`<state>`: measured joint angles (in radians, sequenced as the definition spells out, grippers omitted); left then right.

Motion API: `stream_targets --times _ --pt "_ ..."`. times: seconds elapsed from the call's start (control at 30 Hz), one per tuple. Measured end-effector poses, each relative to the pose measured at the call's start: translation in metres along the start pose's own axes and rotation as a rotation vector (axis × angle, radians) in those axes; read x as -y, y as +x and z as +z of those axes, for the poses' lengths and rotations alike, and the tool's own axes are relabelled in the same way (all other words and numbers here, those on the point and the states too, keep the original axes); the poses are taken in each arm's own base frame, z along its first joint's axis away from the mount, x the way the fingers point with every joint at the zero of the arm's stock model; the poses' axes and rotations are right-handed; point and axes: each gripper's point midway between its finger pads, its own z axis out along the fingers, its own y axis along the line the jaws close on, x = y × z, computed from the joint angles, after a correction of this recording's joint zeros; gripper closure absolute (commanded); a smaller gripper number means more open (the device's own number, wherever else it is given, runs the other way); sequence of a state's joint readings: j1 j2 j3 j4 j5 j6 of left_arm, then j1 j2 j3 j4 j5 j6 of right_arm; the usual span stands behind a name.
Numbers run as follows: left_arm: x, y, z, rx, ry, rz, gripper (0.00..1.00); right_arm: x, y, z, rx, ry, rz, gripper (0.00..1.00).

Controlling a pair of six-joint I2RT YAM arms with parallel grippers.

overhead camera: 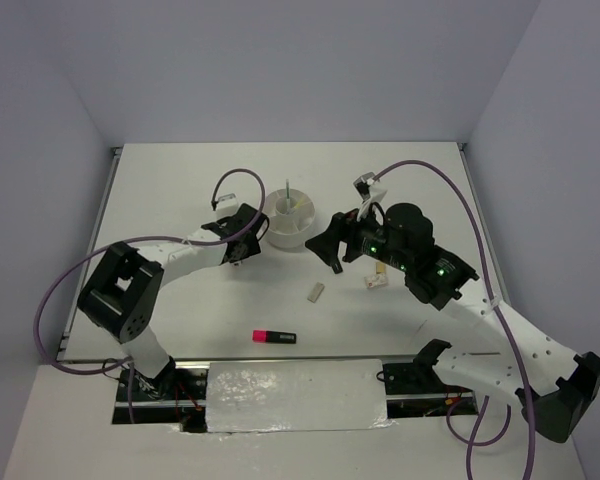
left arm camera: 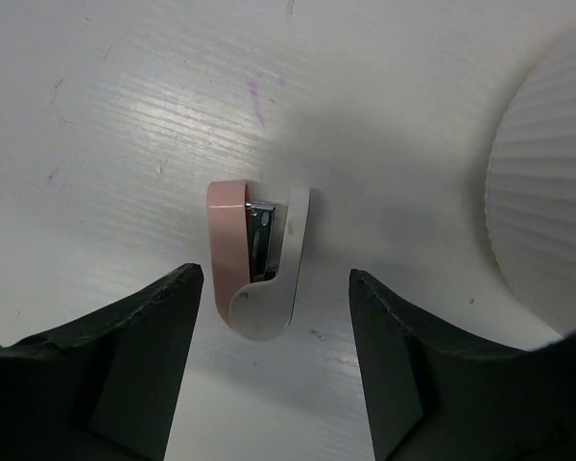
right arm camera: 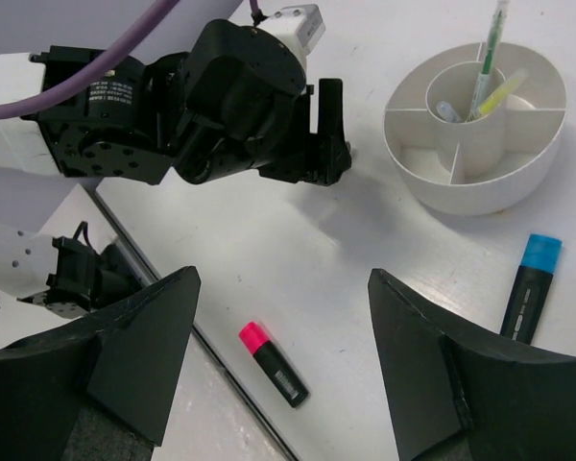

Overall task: Sort the stationery into containers
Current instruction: Pick up the stapler from the center of the board.

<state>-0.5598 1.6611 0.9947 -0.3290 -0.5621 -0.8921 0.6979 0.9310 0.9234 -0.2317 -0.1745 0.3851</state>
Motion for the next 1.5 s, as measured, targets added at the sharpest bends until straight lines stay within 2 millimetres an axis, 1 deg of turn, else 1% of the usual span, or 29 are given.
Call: stream_targets --times 0.2,0.27,0.47,0.5,0.53,0.6,0.7,0.73,0.77,0.8,0.9,0.97,1.07,1.13,1.2,1.27,1.37,1.4,1.5 --pt "0.000 0.011 0.011 -0.026 -0.006 0.011 0.26 0.000 0.003 0.003 -0.012 -0.002 0.001 0.21" --pt "-0.001 0.013 0.011 -0.029 -0.009 0.012 0.29 0.000 0.003 0.003 -0.012 -0.005 0.001 0.21" --pt "-0.003 0.017 0.014 -0.032 -0.010 0.012 0.36 -0.001 0.005 0.005 -0.022 -0.014 0.001 0.21" --pt "-0.004 0.019 0.015 -0.035 -0.011 0.013 0.39 -0.002 0.005 0.005 -0.024 -0.014 0.001 0.21" --pt "-0.005 0.021 0.016 -0.039 -0.012 0.015 0.43 -0.002 0.006 0.006 -0.027 -0.016 0.001 0.21" --pt "-0.006 0.024 0.018 -0.041 -0.011 0.012 0.47 -0.002 0.007 0.006 -0.028 -0.017 0.001 0.21" --pt "-0.004 0.023 0.019 -0.033 -0.001 0.007 0.65 -0.002 0.007 0.006 -0.029 -0.018 -0.002 0.21" --pt "-0.003 0.023 0.020 -0.030 0.001 0.008 0.76 -0.002 0.007 0.006 -0.029 -0.018 -0.003 0.21" --pt "-0.003 0.022 0.020 -0.028 0.002 0.007 0.84 -0.002 0.007 0.006 -0.028 -0.019 -0.003 0.21" --pt "-0.003 0.022 0.020 -0.026 0.004 0.008 1.00 -0.002 0.007 0.006 -0.029 -0.019 -0.003 0.21" --pt "-0.004 0.022 0.018 -0.019 0.016 0.012 1.00 -0.002 0.006 0.006 -0.027 -0.017 -0.001 0.21" --pt "-0.005 0.025 0.013 -0.019 0.038 0.020 1.00 -0.001 0.006 0.006 -0.024 -0.012 0.007 0.21" --pt "-0.009 0.032 -0.006 0.000 0.091 0.066 1.00 0.002 0.002 0.005 -0.003 0.017 0.033 0.21" --pt "-0.003 0.032 -0.029 0.044 0.174 0.106 1.00 0.005 -0.003 0.003 0.020 0.044 0.059 0.21" --pt "0.010 0.027 -0.053 0.112 0.288 0.128 1.00 0.007 -0.006 0.001 0.036 0.063 0.086 0.21" --pt "0.022 0.023 -0.081 0.191 0.436 0.137 1.00 0.007 -0.008 0.001 0.041 0.070 0.111 0.21" --pt "0.032 0.018 -0.119 0.301 0.651 0.137 1.00 0.004 -0.008 0.004 0.036 0.068 0.148 0.21" --pt "0.029 0.020 -0.127 0.330 0.698 0.138 1.00 0.004 -0.007 0.005 0.032 0.068 0.159 0.21" --pt "0.030 0.021 -0.151 0.402 0.845 0.154 1.00 0.002 0.000 0.011 0.008 0.066 0.199 0.25"
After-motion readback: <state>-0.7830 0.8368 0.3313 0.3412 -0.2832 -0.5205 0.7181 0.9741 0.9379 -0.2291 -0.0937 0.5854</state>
